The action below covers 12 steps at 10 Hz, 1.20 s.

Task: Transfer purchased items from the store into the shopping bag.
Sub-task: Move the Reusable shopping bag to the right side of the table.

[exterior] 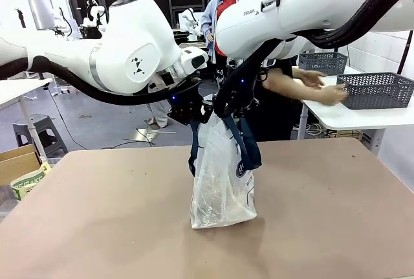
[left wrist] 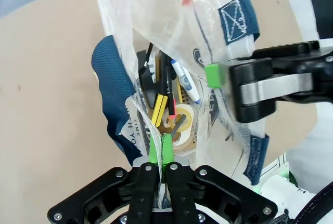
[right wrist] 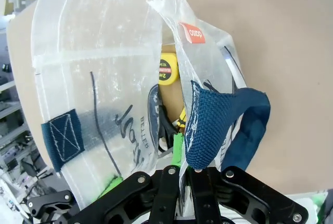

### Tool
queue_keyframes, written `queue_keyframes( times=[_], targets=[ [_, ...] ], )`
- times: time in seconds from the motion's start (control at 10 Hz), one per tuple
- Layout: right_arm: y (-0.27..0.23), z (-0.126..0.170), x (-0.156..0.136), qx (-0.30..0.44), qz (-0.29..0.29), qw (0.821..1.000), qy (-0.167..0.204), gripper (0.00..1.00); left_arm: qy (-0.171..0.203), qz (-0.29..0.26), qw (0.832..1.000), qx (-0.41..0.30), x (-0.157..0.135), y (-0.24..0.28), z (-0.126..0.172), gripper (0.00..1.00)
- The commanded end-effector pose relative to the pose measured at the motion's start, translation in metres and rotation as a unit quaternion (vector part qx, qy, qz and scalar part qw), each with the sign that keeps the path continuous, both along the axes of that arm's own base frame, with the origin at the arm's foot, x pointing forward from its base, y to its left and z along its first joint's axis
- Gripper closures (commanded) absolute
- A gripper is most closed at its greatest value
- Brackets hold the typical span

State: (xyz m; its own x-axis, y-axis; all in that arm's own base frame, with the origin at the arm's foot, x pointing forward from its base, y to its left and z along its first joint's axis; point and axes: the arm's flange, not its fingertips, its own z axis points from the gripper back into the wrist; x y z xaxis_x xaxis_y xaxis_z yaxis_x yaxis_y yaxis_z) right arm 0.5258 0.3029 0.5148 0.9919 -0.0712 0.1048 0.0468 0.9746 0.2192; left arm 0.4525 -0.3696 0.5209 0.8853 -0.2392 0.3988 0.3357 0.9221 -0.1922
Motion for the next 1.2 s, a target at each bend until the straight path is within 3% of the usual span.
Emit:
queue_keyframes(
  times=[0.0,0.5,0.8,1.0,1.1],
  targets=[
    [0.007,-0.002,0.002,0.001,-0.011,1.0,-0.009,1.0,-0.012,-0.01,1.0,-0.007,-0.001,-0.009,0.0,1.0],
    [0.01,-0.005,0.004,0.015,-0.023,1.0,-0.014,1.0,-0.005,-0.018,1.0,-0.018,-0.001,-0.016,-0.001,1.0],
    [0.01,-0.009,0.006,0.014,-0.028,0.999,-0.01,1.0,-0.007,-0.026,0.999,-0.031,-0.004,-0.02,0.006,0.4],
    [0.009,-0.011,0.007,0.013,-0.031,0.999,-0.006,1.0,0.012,-0.036,0.998,-0.054,-0.006,-0.02,0.009,0.01],
    [0.009,-0.012,0.007,0.012,-0.031,0.999,-0.006,1.0,0.015,-0.04,0.997,-0.063,-0.008,-0.018,0.012,0.0]
  ],
)
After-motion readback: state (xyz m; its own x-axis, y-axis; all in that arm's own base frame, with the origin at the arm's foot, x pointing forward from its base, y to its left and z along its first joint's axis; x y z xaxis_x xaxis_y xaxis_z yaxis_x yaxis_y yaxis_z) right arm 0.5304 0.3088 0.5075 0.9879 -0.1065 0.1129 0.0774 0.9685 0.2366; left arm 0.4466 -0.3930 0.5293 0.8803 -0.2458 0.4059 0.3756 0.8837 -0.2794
